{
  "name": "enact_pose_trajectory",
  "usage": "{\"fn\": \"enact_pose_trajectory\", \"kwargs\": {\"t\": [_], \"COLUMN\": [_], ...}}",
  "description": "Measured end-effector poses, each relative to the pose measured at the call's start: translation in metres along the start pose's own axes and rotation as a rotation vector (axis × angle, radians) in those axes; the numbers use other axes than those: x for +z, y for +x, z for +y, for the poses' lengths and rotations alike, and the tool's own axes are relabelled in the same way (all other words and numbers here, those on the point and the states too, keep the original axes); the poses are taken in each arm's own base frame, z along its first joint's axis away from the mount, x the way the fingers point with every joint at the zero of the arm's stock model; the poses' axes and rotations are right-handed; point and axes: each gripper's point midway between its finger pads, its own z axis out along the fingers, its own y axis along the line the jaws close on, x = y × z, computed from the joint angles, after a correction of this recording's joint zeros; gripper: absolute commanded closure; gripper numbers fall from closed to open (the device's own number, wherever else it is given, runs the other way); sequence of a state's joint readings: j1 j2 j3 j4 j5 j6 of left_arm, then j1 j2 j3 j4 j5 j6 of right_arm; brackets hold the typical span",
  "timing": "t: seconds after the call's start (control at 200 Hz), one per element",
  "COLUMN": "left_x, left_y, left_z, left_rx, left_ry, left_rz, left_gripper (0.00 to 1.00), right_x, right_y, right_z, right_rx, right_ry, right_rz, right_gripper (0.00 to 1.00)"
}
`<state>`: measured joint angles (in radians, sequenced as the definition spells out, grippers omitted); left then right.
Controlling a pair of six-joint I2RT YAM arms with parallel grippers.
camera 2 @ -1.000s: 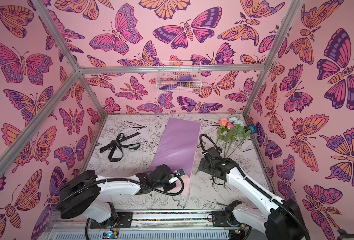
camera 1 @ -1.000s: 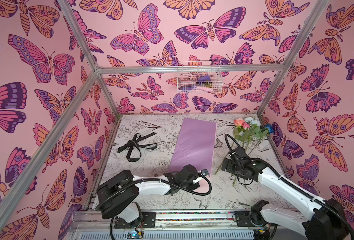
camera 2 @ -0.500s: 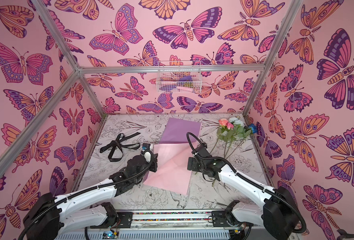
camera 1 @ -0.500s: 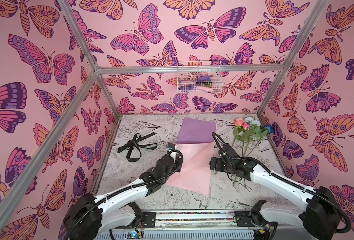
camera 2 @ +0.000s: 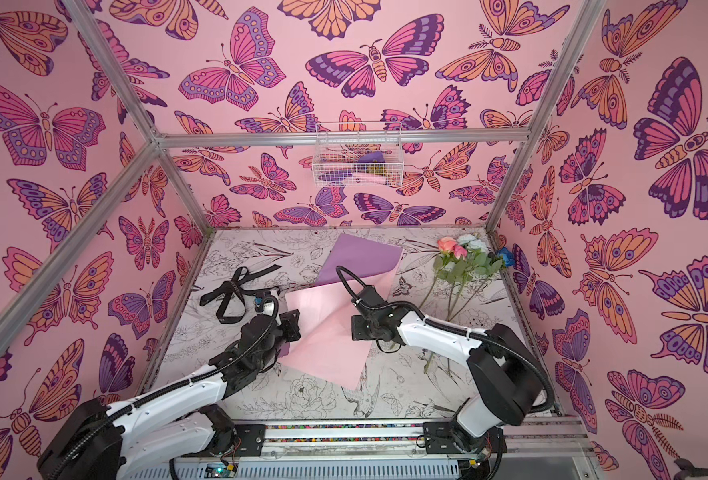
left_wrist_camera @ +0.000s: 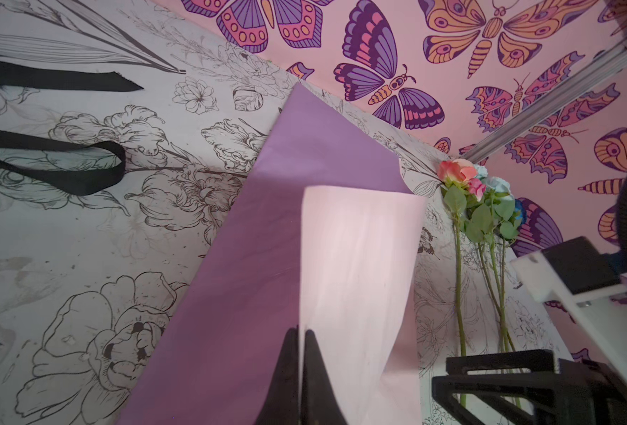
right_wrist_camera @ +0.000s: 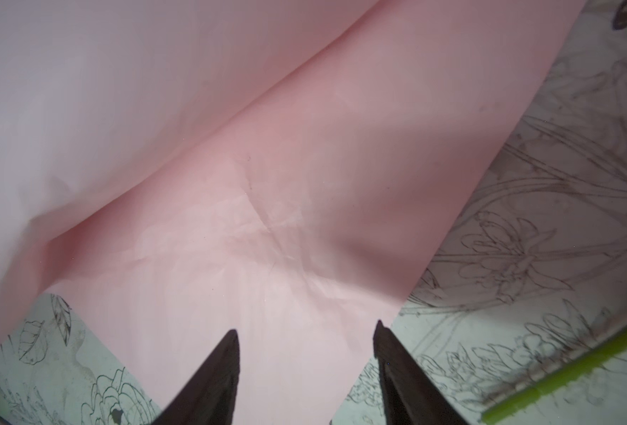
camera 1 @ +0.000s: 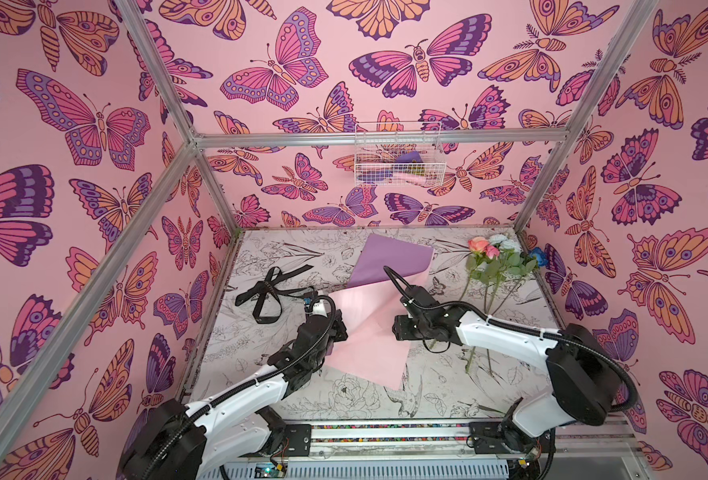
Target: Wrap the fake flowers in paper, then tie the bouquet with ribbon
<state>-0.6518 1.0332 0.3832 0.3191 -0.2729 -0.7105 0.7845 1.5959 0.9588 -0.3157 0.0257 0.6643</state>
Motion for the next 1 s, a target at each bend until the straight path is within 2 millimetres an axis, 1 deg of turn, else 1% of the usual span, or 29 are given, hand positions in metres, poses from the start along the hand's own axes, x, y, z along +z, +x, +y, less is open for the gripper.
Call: {"fn": "enact_pose_trajectory", "kwargs": {"t": [0.16, 0.33, 0.481, 0.576, 0.656, 0.766, 0.816, 1.001], "left_x": [-0.002, -0.003, -0.007, -0.012, -0.019, -0.027, -0.03, -0.027], "left_y": [-0.009, -0.017, -0.026, -0.04, -0.053, -0.067, -0.07, -0.069], "left_z": [0.005, 0.01, 0.019, 0.028, 0.038, 0.056, 0.065, 0.103], "left_rx": [-0.057, -0.102, -0.128, -0.148, -0.166, -0.183, -0.186, -0.195], "left_ry": [0.007, 0.016, 0.009, -0.009, -0.034, -0.086, -0.116, -0.245], "left_rz": [-0.019, -0.036, -0.06, -0.098, -0.139, -0.187, -0.199, -0.187], "left_gripper": [1.0, 1.0, 1.0, 1.0, 1.0, 1.0, 1.0, 1.0], "right_x": [0.027, 0.046, 0.05, 0.052, 0.053, 0.053, 0.051, 0.04], "right_y": [0.005, 0.01, 0.004, 0.004, 0.004, 0.006, 0.008, 0.022], "right_z": [0.001, -0.005, -0.005, -0.007, -0.01, -0.013, -0.018, -0.032], "right_rx": [-0.018, -0.041, -0.061, -0.082, -0.091, -0.099, -0.102, -0.06], "right_ry": [0.022, 0.067, 0.115, 0.16, 0.196, 0.227, 0.253, 0.294], "right_rz": [0.052, 0.099, 0.112, 0.13, 0.147, 0.157, 0.165, 0.195], "right_gripper": [0.49, 0.49, 0.53, 0.59, 0.61, 0.62, 0.62, 0.62]}}
